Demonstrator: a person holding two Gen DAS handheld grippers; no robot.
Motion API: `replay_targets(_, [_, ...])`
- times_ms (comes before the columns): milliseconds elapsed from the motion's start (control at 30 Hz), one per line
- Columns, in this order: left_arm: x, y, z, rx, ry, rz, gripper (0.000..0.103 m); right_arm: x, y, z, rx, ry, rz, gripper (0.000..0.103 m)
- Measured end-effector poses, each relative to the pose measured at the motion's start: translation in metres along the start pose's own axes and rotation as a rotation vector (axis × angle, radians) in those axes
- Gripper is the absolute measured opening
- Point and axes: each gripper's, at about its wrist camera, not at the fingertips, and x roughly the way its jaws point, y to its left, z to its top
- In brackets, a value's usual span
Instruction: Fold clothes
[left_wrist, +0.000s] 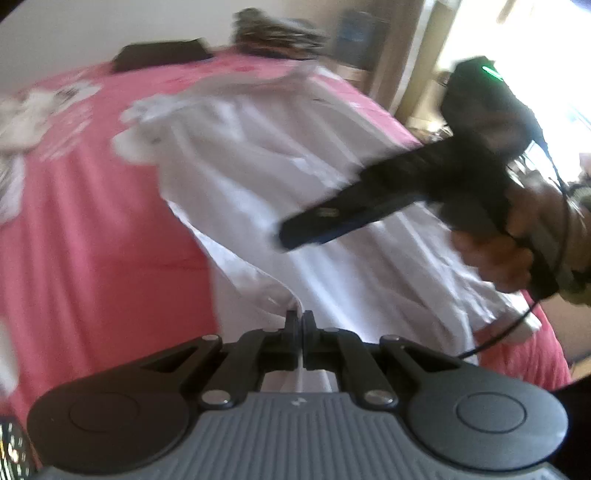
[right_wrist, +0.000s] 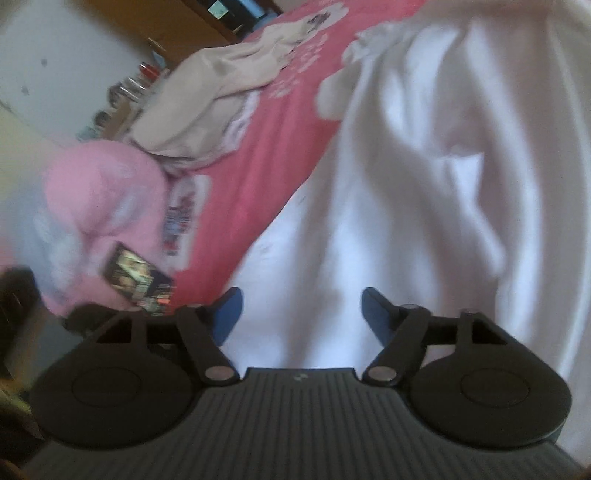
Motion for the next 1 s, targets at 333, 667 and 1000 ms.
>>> replay_targets(333, [0.031,-0.026,0.005,0.019,0.032,-0.160,0.011,0.006,-0.018,-0.007,0.005,0.056,-0.057,0.018])
replay_targets(667, [0.015,0.035,-0.010,-0.107,0.137,-0.141,0.044,-0.032,-0.066,-0.017,0.026,-0.002,-0.158,0.001])
replay_targets(1000, [0.046,0.031,-0.041,-0.017,0.321,0.067,0.059,-0.048,-0.101,-0.023,0.096,-0.045,-0.194,0.001])
